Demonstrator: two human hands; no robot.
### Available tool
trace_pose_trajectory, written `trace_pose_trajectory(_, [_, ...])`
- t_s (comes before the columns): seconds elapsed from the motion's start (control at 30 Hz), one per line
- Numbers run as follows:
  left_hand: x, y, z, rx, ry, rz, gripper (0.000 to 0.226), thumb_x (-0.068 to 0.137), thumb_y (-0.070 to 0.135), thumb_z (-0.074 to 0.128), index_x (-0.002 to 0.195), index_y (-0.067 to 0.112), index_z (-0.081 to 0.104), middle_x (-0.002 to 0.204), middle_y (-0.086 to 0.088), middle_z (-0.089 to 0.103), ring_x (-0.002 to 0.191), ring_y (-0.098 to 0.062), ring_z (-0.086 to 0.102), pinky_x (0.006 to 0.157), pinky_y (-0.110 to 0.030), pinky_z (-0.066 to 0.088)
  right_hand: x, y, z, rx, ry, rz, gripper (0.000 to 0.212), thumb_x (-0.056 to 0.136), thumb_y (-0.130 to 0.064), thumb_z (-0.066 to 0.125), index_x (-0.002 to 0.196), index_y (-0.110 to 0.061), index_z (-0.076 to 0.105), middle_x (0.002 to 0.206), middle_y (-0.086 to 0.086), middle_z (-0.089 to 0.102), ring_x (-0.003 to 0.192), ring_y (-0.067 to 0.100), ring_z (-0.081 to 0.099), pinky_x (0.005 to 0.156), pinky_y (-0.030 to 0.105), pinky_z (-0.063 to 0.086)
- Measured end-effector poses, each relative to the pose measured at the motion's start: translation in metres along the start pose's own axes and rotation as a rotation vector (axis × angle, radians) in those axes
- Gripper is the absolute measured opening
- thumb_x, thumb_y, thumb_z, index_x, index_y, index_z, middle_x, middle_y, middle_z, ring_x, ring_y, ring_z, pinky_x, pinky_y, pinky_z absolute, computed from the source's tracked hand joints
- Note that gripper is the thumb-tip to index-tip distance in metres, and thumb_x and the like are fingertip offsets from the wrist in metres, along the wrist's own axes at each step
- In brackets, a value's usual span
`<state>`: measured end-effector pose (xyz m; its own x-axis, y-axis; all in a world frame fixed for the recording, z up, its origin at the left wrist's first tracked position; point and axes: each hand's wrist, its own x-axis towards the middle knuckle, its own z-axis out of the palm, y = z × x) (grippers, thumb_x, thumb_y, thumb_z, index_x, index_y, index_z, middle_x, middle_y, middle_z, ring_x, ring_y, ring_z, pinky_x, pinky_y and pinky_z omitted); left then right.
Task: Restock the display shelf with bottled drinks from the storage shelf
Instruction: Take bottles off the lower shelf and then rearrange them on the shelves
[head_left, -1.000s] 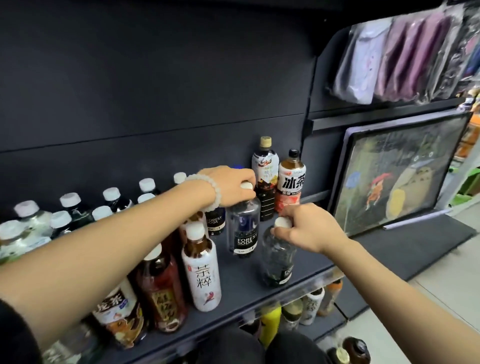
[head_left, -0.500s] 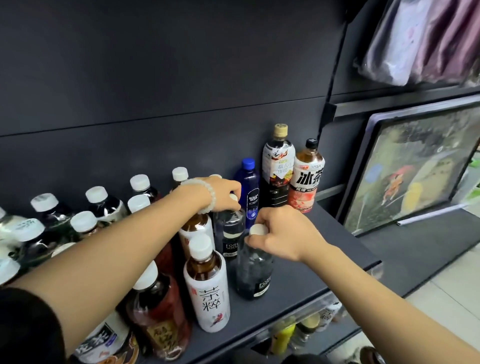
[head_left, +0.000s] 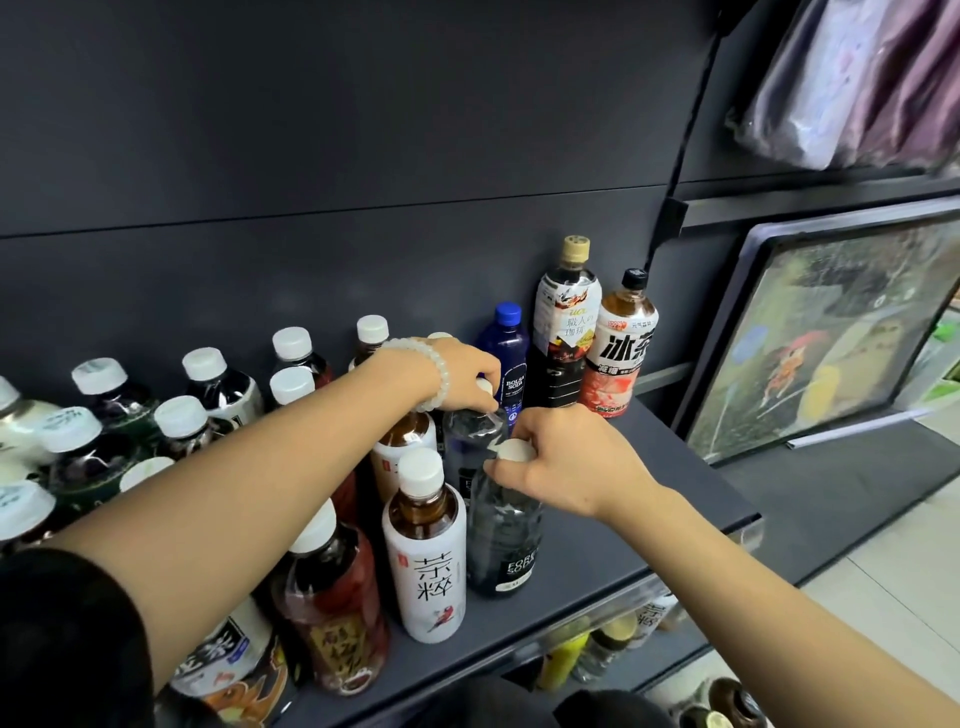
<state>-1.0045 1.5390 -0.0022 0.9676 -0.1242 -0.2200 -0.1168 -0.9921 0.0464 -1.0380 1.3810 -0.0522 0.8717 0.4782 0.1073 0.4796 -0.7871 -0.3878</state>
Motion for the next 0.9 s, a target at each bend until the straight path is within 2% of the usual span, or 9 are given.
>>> trace_pose_trajectory(0.13, [-0.004,0.002,0.0,0.045,0.029,0.019,0.025,0.089,0.047,0.05,0.108,0.034,0.06,0.079,0.013,0.038,0.063,-0.003,0.036,0.06,-0.026,0.031,-0.005,-0.002,-0.001,0.003,-0.015,-0.001,0.031,0.076,-0.053,0.061,0.074,-0.025,0.05,0.077,-0.002,0.061,0.074,0.02,0.057,0.059,0.029,0.045])
trace_pose_trajectory(0.27, [-0.006,0.001,0.001,0.052,0.026,0.026,0.021,0.089,0.046,0.05,0.104,0.035,0.059,0.08,0.014,0.04,0.063,-0.002,0.035,0.062,-0.026,0.031,-0.007,-0.004,0.001,-0.013,-0.011,-0.014,0.031,0.076,-0.054,0.061,0.075,-0.025,0.05,0.076,-0.002,0.06,0.072,0.019,0.056,0.059,0.029,0.045])
trace_pose_trajectory(0.33, [-0.005,-0.002,0.001,0.057,0.017,0.031,0.021,0.089,0.046,0.05,0.104,0.035,0.059,0.086,0.009,0.043,0.065,-0.002,0.036,0.063,-0.027,0.031,-0.007,-0.004,0.0,-0.005,-0.01,-0.011,0.03,0.076,-0.054,0.062,0.074,-0.026,0.049,0.076,-0.003,0.059,0.072,0.018,0.054,0.059,0.028,0.044])
trace_pose_trajectory(0.43, [-0.004,-0.002,0.002,0.065,-0.021,0.022,0.023,0.089,0.046,0.051,0.107,0.033,0.057,0.096,0.005,0.047,0.066,-0.003,0.036,0.056,-0.024,0.028,-0.01,-0.002,0.001,0.024,-0.012,-0.017,0.03,0.078,-0.054,0.06,0.072,-0.029,0.046,0.073,-0.004,0.056,0.07,0.017,0.053,0.058,0.029,0.042])
trace_pose_trajectory(0.5, [-0.005,0.001,0.001,0.087,-0.036,0.014,0.026,0.091,0.046,0.049,0.111,0.031,0.056,0.099,0.003,0.047,0.067,-0.005,0.035,0.054,-0.023,0.026,-0.012,-0.002,0.001,0.06,-0.015,-0.024,0.027,0.081,-0.055,0.058,0.075,-0.029,0.05,0.072,-0.004,0.057,0.071,0.017,0.054,0.059,0.03,0.044])
trace_pose_trajectory(0.6, [-0.009,0.004,0.001,0.129,-0.024,-0.005,0.033,0.091,0.052,0.043,0.118,0.034,0.053,0.104,0.0,0.048,0.078,-0.012,0.042,0.063,-0.026,0.031,-0.016,-0.002,-0.001,0.083,-0.005,-0.028,0.027,0.084,-0.054,0.054,0.087,-0.027,0.056,0.074,-0.005,0.06,0.075,0.017,0.058,0.064,0.032,0.049])
trace_pose_trajectory(0.7, [-0.013,0.001,0.001,0.157,0.059,-0.023,0.039,0.089,0.058,0.039,0.122,0.041,0.05,0.117,-0.001,0.053,0.099,-0.022,0.053,0.074,-0.032,0.038,-0.023,0.001,-0.007,0.078,0.013,-0.013,0.032,0.087,-0.052,0.05,0.102,-0.025,0.06,0.078,-0.006,0.063,0.078,0.016,0.059,0.065,0.033,0.05])
trace_pose_trajectory(0.8, [-0.028,0.007,-0.003,0.206,0.224,-0.026,0.036,0.092,0.056,0.036,0.117,0.036,0.054,0.114,0.003,0.059,0.107,-0.02,0.054,0.073,-0.032,0.036,-0.036,0.007,-0.015,0.018,0.055,-0.024,0.035,0.09,-0.049,0.048,0.109,-0.022,0.059,0.096,-0.003,0.064,0.089,0.018,0.059,0.074,0.035,0.051])
trace_pose_trajectory(0.9, [-0.052,0.022,-0.007,0.253,0.361,-0.069,0.038,0.095,0.054,0.031,0.113,0.031,0.056,0.111,0.001,0.059,0.109,-0.022,0.051,0.07,-0.032,0.035,-0.059,0.015,-0.023,-0.076,0.091,-0.032,0.034,0.092,-0.047,0.046,0.113,-0.022,0.057,0.108,-0.003,0.058,0.098,0.017,0.056,0.074,0.031,0.047])
